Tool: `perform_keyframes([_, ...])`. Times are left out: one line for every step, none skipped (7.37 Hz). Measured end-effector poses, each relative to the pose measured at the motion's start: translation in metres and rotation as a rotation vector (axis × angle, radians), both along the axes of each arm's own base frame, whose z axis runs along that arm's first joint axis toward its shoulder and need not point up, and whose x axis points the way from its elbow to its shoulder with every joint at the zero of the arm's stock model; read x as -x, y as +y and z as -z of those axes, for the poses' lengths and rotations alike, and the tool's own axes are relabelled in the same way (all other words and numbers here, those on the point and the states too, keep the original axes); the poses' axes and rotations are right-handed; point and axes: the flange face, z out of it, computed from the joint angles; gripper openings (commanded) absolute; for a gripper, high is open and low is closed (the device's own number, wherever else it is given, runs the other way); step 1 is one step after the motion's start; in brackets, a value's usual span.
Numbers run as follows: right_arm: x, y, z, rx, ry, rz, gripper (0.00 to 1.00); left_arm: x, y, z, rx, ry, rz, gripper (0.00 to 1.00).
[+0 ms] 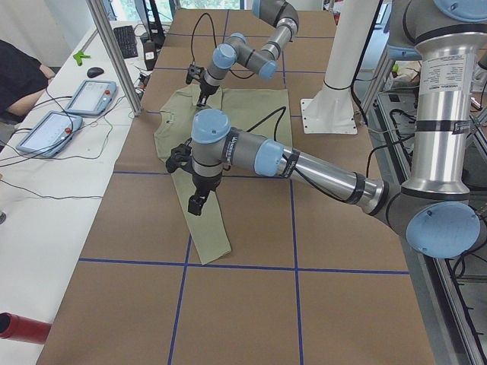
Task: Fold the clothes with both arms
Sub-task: 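Carry the grasped sleeve across the shirt body toward the left side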
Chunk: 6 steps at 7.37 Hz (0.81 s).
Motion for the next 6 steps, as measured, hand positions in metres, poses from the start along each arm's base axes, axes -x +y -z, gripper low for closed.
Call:
perform_keyframes([0.005,-0.003,0.003,-0.01,-0.011,-0.013,1.0,-0.001,0.0,0.001,0.0,0.008,-0.002,1.0])
perform_keyframes([0.007,-0.005,0.009,-0.02,-0.016,-0.018,1.0,-0.001,0.001,0.002,-0.001,0.013,-0.004,1.0])
perform_keyframes([0.007,-0.005,0.016,-0.027,-0.022,-0.017,1.0,-0.001,0.0,0.003,-0.003,0.015,-0.004,1.0])
perform_keyframes([0.004,-0.007,0.022,-0.028,-0.031,-0.005,1.0,-0.002,-0.003,0.005,-0.019,0.015,-0.006,1.0])
perform_keyframes([-0.005,-0.016,0.023,-0.004,-0.047,0.022,1.0,-0.003,-0.015,0.006,-0.059,0.017,-0.008,1.0])
perform_keyframes([-0.028,-0.04,0.018,0.051,-0.077,0.069,1.0,-0.005,-0.031,0.001,-0.099,0.023,-0.006,1.0])
